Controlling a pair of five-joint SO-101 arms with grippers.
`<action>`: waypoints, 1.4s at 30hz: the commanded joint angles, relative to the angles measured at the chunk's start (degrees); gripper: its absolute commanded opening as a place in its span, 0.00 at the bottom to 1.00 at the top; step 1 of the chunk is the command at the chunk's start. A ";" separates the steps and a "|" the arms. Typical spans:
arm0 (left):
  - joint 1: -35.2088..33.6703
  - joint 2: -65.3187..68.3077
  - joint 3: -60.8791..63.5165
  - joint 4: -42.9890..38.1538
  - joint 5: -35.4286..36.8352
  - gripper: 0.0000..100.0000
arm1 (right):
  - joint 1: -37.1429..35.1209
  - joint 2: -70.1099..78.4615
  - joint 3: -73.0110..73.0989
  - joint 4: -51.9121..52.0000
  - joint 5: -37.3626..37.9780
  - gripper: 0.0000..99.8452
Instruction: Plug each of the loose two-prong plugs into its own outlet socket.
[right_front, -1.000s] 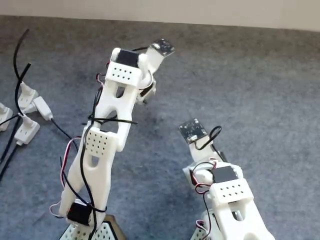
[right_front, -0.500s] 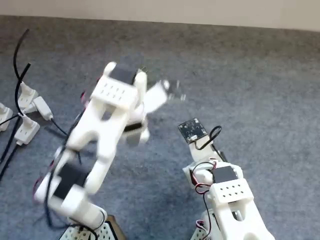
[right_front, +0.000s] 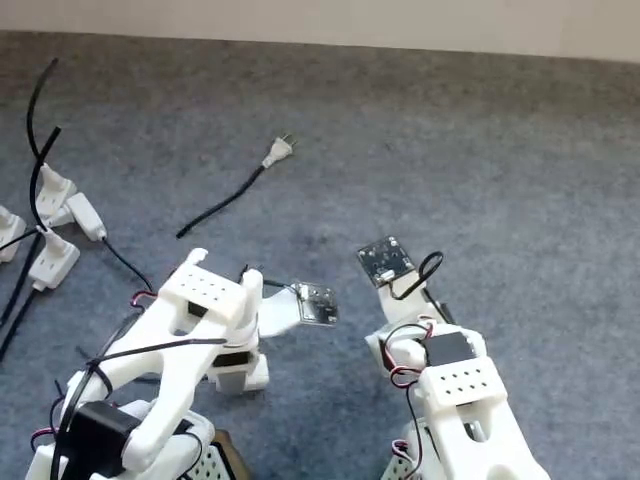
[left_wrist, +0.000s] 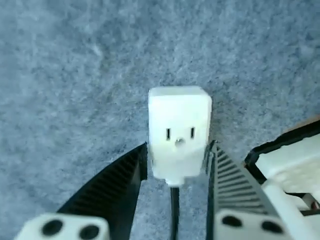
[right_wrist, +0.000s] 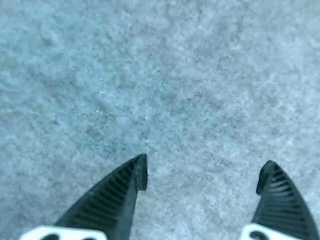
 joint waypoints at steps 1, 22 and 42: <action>-0.57 -1.45 -1.63 -0.62 -0.09 0.19 | -0.48 -0.40 -0.40 -0.84 -0.26 0.33; -21.05 -1.27 -14.02 -2.37 -5.71 0.18 | -0.48 -0.40 -0.40 -0.84 -0.26 0.33; -13.58 -1.45 -16.84 7.12 -0.26 0.18 | -0.57 -0.40 -0.40 -0.75 -0.26 0.33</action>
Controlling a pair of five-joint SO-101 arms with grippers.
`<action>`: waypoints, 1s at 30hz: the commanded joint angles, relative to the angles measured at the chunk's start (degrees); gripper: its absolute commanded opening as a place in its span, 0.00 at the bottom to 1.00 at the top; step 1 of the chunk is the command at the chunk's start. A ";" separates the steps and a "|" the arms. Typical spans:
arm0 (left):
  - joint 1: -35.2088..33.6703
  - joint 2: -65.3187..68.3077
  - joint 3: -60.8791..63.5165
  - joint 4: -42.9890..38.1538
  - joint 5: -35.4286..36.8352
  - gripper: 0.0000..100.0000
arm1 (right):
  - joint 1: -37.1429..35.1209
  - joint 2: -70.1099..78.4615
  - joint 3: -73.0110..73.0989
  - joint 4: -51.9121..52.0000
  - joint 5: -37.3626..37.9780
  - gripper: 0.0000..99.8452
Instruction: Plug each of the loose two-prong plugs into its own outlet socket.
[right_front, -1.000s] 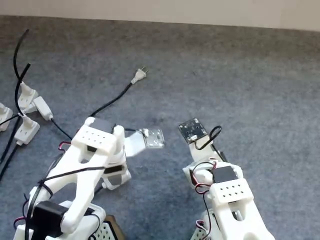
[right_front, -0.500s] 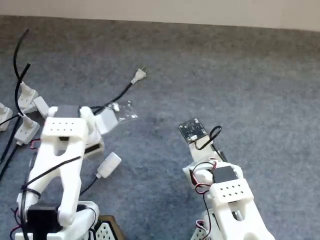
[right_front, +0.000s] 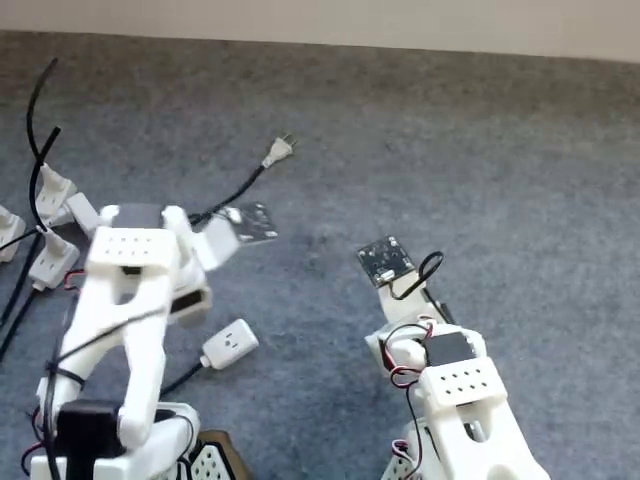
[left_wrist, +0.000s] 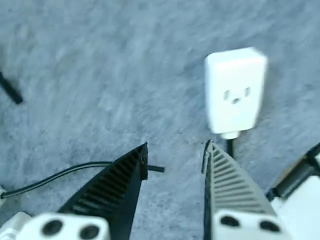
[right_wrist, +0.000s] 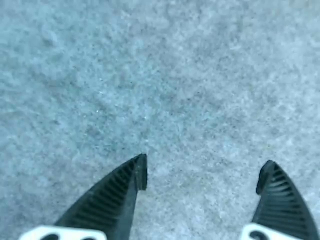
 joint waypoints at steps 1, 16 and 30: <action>7.69 -2.95 0.66 0.62 4.66 0.18 | -0.57 -0.40 -0.40 -0.75 -0.26 0.33; -2.77 22.55 -0.48 -21.36 6.42 0.18 | -0.57 -0.40 -0.40 -0.75 -0.26 0.33; -5.41 11.03 -19.30 6.15 3.69 0.18 | -0.57 -0.40 -0.40 -0.75 -0.18 0.33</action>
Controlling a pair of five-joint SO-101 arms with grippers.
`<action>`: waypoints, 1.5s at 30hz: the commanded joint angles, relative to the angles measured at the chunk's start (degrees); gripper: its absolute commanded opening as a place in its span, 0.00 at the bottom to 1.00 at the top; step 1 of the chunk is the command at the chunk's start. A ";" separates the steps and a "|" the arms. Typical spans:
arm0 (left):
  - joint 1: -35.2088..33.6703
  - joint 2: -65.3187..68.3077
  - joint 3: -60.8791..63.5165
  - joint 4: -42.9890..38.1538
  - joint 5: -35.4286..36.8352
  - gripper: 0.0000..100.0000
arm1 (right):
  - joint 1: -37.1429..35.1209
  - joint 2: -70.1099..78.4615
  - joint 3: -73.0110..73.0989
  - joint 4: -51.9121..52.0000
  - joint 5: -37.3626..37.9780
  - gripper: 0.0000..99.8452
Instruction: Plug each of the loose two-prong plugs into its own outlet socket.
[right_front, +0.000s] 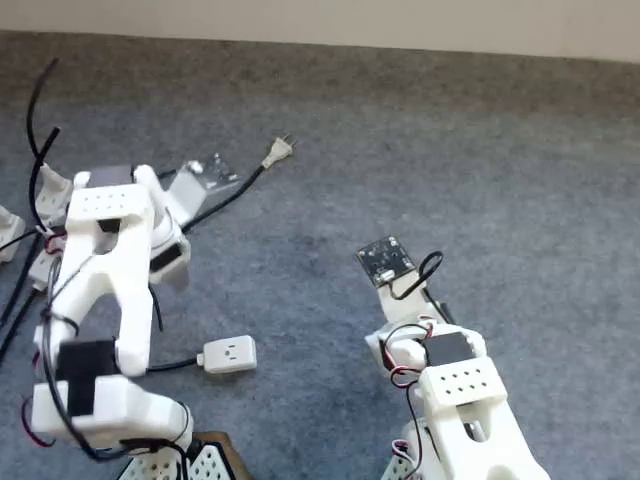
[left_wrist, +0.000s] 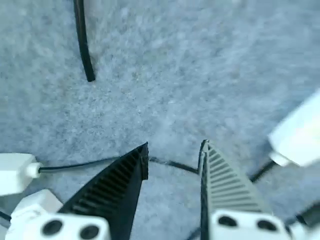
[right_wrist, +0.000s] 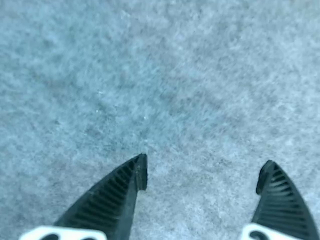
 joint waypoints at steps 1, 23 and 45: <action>5.14 -7.87 -1.19 8.79 -0.44 0.18 | -0.57 -0.40 -0.40 -0.66 -0.18 0.33; 11.12 -1.89 24.48 -20.04 -0.18 0.18 | -0.57 -0.40 -0.40 -0.66 -0.18 0.33; 9.89 -8.13 -10.15 20.40 -0.44 0.18 | -0.57 -0.40 -0.40 -0.66 -0.18 0.33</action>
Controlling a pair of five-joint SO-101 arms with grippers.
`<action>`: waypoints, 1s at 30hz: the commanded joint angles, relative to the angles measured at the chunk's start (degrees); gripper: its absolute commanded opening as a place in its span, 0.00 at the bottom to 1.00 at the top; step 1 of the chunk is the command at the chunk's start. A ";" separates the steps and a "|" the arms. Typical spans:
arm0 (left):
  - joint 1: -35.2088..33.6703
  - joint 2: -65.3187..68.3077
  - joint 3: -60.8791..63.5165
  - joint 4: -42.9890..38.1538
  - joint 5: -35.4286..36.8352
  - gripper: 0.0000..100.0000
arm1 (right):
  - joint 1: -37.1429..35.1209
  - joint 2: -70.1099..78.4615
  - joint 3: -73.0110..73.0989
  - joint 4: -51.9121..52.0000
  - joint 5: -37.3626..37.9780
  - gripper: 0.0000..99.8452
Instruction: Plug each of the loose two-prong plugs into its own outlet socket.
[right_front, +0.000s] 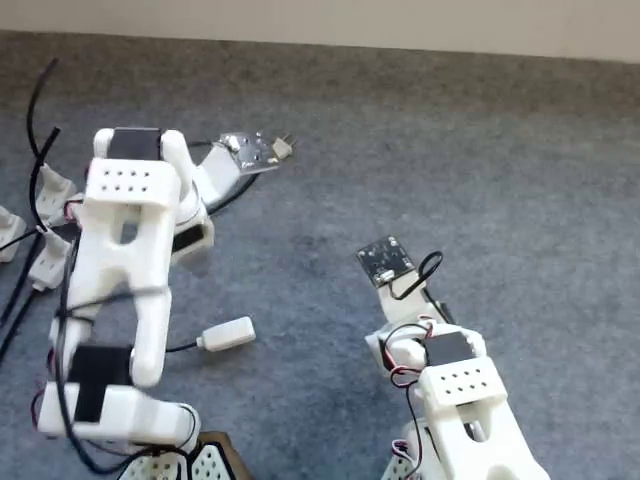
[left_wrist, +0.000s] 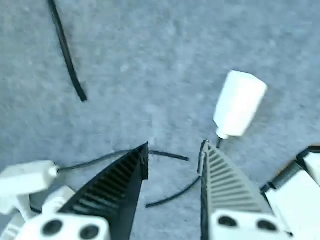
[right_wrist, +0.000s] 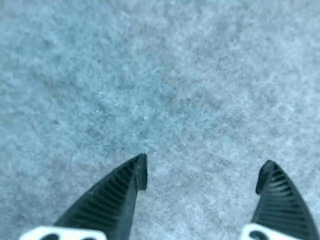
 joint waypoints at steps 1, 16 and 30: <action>3.03 -7.69 10.33 1.67 -0.53 0.18 | -0.57 -0.40 -0.40 -0.66 -0.18 0.33; 8.75 -19.56 45.93 -30.33 3.60 0.18 | -0.57 -0.40 -0.40 -0.66 -0.18 0.33; 4.18 1.10 25.63 -28.04 0.79 0.18 | -0.57 -0.40 -0.40 -0.66 -0.18 0.33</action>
